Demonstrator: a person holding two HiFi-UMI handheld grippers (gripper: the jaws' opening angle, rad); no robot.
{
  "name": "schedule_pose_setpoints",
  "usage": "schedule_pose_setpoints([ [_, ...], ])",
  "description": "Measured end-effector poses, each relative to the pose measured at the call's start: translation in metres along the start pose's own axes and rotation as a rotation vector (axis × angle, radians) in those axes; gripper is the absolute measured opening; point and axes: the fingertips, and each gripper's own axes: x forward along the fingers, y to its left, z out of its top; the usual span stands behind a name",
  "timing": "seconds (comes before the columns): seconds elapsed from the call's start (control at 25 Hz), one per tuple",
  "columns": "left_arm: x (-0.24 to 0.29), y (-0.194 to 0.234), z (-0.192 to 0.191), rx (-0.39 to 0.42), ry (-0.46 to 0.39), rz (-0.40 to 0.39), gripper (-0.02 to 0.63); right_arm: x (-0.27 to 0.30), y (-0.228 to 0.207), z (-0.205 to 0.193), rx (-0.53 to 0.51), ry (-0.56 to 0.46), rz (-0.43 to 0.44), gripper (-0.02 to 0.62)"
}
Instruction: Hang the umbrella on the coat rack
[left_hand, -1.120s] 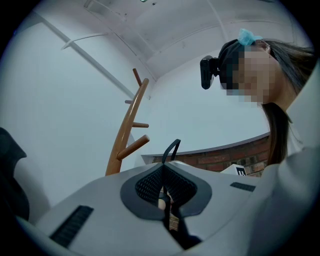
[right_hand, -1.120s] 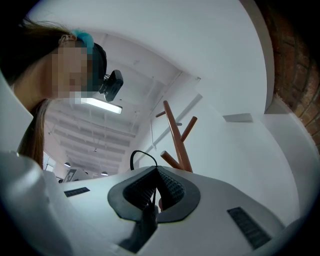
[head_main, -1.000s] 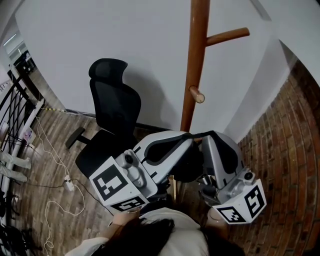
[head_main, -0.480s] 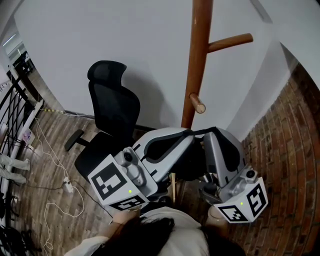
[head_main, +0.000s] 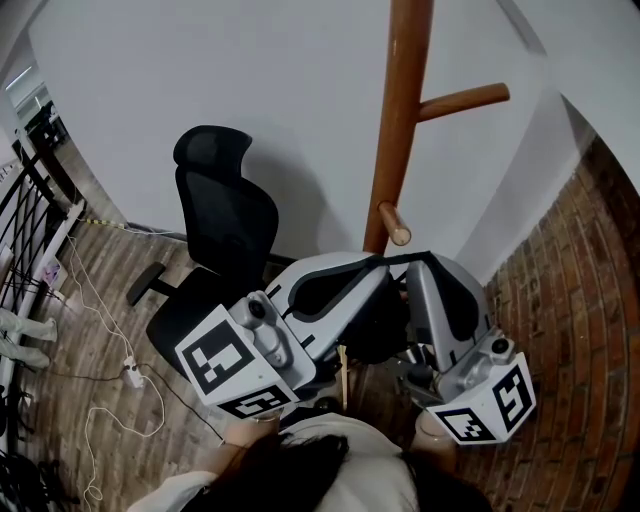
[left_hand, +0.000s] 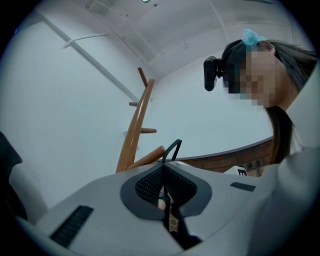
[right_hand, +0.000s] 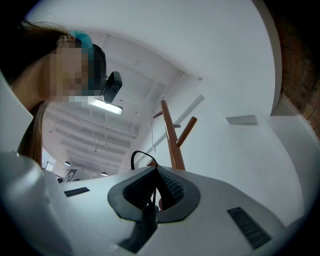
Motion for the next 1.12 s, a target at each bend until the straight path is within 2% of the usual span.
schedule_pose_setpoints([
  [0.24, 0.007, 0.008, 0.004, -0.011, 0.006, 0.000, 0.011, 0.009, -0.007, 0.002, 0.002, 0.006, -0.008, 0.035],
  [0.68, 0.011, 0.022, 0.001, -0.086, 0.019, 0.007, 0.011, 0.018, -0.014, -0.004, 0.007, 0.022, -0.018, 0.035],
  [1.12, 0.014, 0.032, -0.019, -0.138, 0.055, 0.023, 0.011, 0.018, -0.025, -0.023, 0.029, 0.063, -0.046, 0.035],
])
